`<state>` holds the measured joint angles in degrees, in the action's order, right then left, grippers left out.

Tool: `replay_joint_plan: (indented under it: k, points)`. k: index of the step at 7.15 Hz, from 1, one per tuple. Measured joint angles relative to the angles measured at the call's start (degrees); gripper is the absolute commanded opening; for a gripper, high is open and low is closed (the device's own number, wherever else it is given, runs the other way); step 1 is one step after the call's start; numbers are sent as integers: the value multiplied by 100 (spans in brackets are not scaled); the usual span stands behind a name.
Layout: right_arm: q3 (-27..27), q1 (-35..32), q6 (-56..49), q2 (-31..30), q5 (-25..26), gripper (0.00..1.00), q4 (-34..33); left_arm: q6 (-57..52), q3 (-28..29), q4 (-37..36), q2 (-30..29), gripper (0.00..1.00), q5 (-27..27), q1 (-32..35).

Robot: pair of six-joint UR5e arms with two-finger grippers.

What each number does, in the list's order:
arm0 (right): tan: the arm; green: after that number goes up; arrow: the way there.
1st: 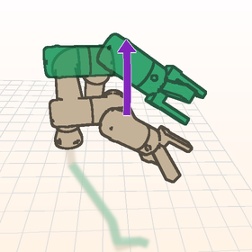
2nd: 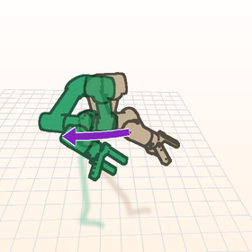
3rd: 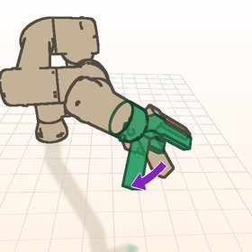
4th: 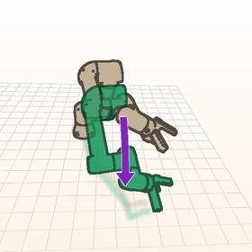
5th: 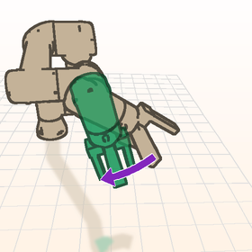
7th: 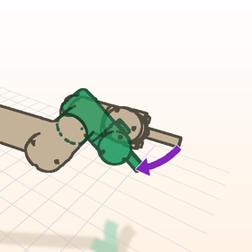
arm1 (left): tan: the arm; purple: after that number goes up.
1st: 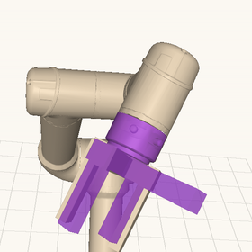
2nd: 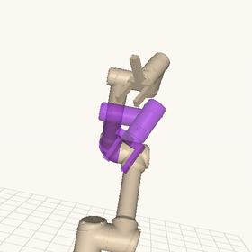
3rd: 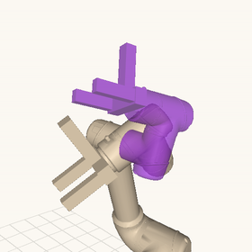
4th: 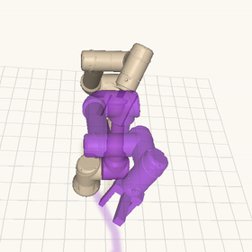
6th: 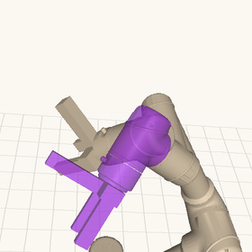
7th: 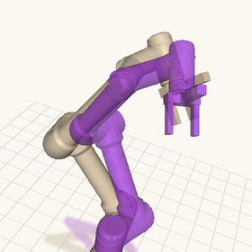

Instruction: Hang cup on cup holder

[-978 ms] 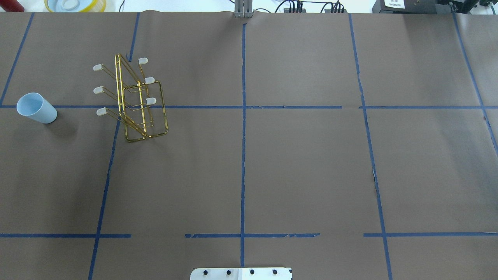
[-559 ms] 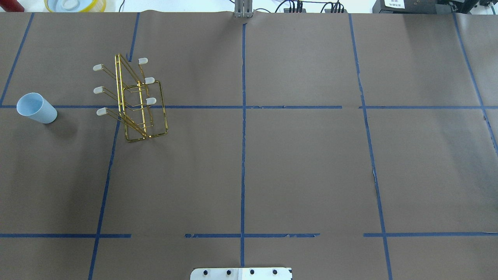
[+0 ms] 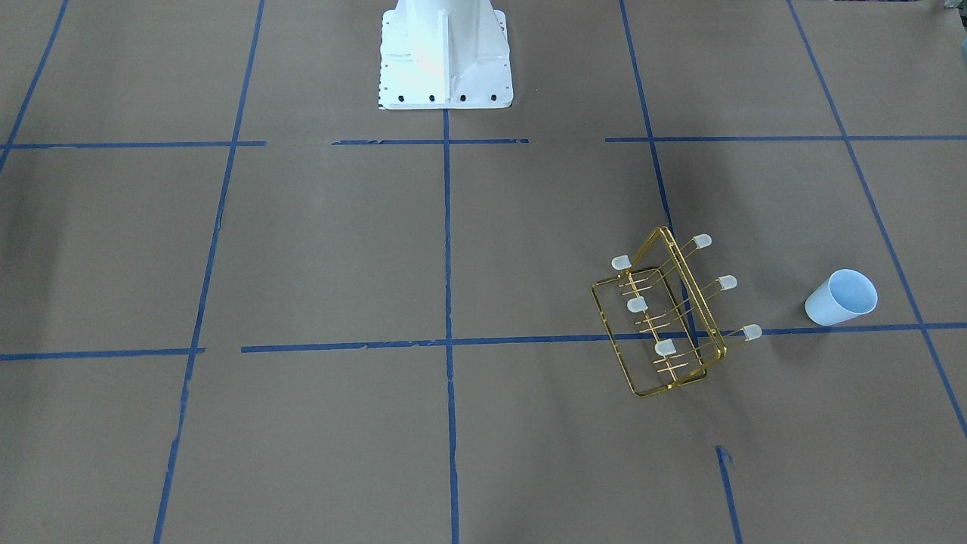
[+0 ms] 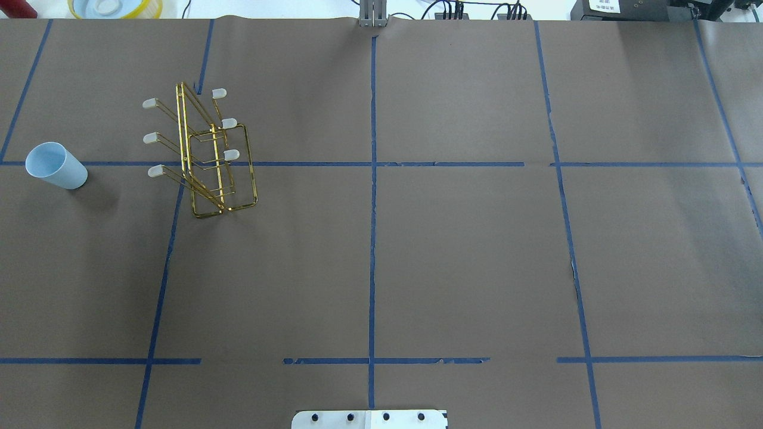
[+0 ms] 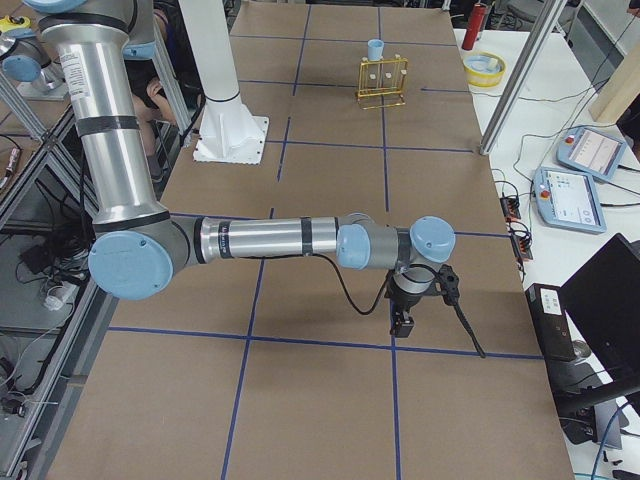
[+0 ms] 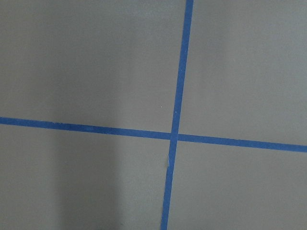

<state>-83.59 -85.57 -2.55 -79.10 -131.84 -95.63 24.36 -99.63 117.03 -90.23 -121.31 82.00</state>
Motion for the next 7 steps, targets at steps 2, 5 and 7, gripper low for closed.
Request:
replay_joint_plan:
  k: [2,5,7]
  points:
    - [0,-2,0,0,0,100,0,779,-295,1026,257,100,813,-567]
    - [0,-3,0,0,0,100,0,1929,-402,2882,846,100,2765,-1933]
    - [0,-3,0,0,0,100,0,2417,-392,3705,1221,100,3675,-2632]
